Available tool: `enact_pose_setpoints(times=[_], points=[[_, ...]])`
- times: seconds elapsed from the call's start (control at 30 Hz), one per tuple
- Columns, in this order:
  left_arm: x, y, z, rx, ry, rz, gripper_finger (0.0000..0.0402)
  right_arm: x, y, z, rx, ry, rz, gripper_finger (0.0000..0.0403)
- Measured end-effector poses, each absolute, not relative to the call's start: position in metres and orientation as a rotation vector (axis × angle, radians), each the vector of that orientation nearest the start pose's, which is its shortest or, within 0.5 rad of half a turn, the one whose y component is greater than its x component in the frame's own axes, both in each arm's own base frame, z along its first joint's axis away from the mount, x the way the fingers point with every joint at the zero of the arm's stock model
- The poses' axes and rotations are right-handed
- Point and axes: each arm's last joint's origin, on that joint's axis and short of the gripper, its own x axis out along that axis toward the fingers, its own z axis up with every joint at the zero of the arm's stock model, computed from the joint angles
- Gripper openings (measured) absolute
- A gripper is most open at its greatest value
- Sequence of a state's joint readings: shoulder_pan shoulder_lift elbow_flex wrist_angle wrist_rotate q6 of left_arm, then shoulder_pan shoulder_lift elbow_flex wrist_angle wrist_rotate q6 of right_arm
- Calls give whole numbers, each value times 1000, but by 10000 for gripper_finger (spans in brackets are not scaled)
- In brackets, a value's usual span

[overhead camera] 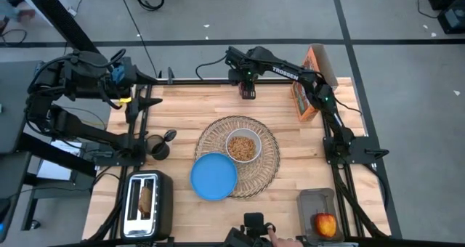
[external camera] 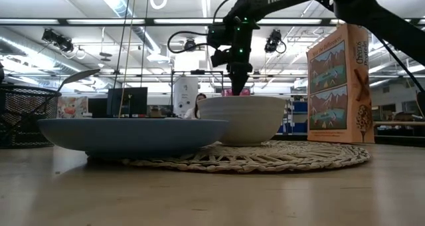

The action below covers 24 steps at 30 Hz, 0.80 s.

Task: Arrange a breakfast setting
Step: Move the red glass to the top right of the table mat

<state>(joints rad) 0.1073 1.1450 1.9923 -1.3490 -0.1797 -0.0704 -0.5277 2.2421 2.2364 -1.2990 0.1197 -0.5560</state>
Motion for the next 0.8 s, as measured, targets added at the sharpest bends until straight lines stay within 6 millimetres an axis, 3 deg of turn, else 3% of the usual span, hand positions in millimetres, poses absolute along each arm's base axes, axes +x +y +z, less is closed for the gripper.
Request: enact_pose_setpoints(times=[0.33,0.57,0.8], points=[[111,17,521,-46,494,297,306,390,-230,276,-193,1405,-164,17],[111,17,521,-34,496,294,306,390,-225,278,-180,1433,-176,11],[111,17,521,-20,499,291,306,375,-195,314,26,1467,-207,11]])
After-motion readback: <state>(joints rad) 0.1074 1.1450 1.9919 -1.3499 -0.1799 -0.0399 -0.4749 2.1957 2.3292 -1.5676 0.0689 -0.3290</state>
